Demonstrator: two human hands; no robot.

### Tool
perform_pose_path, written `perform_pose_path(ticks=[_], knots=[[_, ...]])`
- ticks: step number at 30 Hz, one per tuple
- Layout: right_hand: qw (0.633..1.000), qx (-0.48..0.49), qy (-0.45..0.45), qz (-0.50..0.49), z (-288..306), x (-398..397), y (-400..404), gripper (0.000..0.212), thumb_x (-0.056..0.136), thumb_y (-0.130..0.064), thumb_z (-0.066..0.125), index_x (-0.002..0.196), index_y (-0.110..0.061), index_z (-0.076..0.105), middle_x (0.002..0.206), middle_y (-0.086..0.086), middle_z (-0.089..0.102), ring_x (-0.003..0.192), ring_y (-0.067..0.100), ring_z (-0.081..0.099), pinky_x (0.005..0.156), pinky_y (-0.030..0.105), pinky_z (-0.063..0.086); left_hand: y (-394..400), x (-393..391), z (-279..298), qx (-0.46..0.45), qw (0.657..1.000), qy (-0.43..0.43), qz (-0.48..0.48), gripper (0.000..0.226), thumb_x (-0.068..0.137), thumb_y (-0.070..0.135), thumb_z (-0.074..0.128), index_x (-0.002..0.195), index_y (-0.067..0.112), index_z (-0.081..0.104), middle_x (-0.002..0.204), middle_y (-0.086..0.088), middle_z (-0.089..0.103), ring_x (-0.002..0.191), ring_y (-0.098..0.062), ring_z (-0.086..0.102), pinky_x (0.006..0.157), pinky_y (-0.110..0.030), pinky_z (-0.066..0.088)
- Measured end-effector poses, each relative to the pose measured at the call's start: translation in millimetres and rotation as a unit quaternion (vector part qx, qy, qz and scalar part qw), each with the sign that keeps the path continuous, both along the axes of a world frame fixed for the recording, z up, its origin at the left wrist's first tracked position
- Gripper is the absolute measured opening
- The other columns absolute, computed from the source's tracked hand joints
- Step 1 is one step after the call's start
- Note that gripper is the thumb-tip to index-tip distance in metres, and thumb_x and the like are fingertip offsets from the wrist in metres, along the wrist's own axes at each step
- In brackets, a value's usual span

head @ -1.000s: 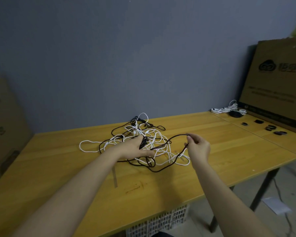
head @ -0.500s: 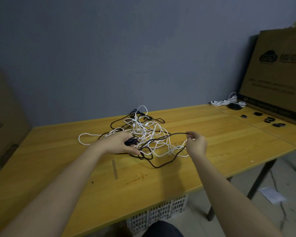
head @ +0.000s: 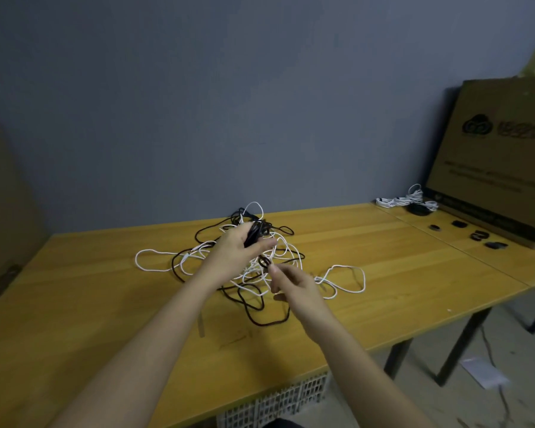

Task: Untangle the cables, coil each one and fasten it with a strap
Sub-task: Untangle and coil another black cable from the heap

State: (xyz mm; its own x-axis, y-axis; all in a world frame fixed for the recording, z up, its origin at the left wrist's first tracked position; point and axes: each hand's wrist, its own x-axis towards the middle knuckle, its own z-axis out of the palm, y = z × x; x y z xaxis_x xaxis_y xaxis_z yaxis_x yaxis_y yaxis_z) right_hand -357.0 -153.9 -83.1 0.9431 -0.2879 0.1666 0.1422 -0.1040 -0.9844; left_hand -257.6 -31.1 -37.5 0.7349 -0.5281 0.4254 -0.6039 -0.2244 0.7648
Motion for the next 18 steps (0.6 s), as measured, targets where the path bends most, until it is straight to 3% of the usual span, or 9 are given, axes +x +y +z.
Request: perform_pose_path(ticks=[4,7,9,11,14,18], knots=[[0.973,0.214,0.081,0.04,18.8,4.7,-15.4,0.019,0.09,-0.029,0.063,0.082,-0.013,0.058,0.064,-0.002,0.045,0.063,0.012,0.051,0.066,0.025,0.047,-11.0,-5.5,13.5,-0.012,0.996,-0.079,0.042,0.037,0.09,0.045,0.058,0.09,0.009,0.055,0.066,0.005,0.053,0.054,-0.004,0.047,0.052,-0.019,0.034],[0.967,0.243,0.073,0.026,41.8,3.2,-23.4,0.005,0.09,-0.011,0.063,0.089,-0.008,0.06,0.068,0.002,0.05,0.06,0.01,0.055,0.062,0.022,0.051,-20.1,-5.5,25.1,-0.011,0.988,-0.145,0.052,0.046,0.089,0.05,0.056,0.082,0.005,0.047,0.061,0.001,0.048,0.052,-0.012,0.041,0.05,-0.028,0.03],[0.989,0.134,0.032,-0.06,55.8,1.4,-29.3,0.011,0.087,-0.004,0.067,0.097,-0.004,0.064,0.074,0.002,0.061,0.066,0.011,0.059,0.066,0.023,0.053,-26.8,-2.3,36.0,-0.017,0.984,-0.166,0.061,0.051,0.089,0.054,0.053,0.079,0.005,0.043,0.061,-0.006,0.047,0.055,-0.018,0.042,0.052,-0.036,0.032],[0.988,-0.004,-0.021,-0.156,71.3,0.1,-39.0,0.016,0.081,-0.004,0.073,0.095,-0.009,0.067,0.075,-0.002,0.064,0.069,0.011,0.06,0.07,0.026,0.052,-33.3,-2.3,51.5,-0.022,0.983,-0.169,0.061,0.051,0.091,0.054,0.051,0.079,0.004,0.043,0.065,-0.011,0.05,0.059,-0.025,0.048,0.058,-0.042,0.038],[0.951,-0.16,-0.071,-0.256,101.2,2.4,-59.0,0.012,0.077,-0.01,0.078,0.085,-0.015,0.071,0.073,-0.005,0.066,0.072,0.012,0.061,0.07,0.027,0.048,-44.7,-4.3,81.3,-0.023,0.985,-0.162,0.06,0.053,0.091,0.054,0.049,0.081,0.003,0.044,0.071,-0.015,0.053,0.067,-0.029,0.053,0.063,-0.042,0.042],[0.88,-0.289,-0.161,-0.34,172.6,6.3,-82.4,0.01,0.087,-0.01,0.065,0.091,-0.012,0.074,0.087,0.002,0.073,0.083,0.016,0.065,0.072,0.026,0.046,-62.1,-16.0,141.3,-0.018,0.989,-0.141,0.031,0.05,0.091,0.057,0.045,0.072,0.012,0.038,0.064,-0.005,0.04,0.054,-0.017,0.038,0.053,-0.033,0.028]])
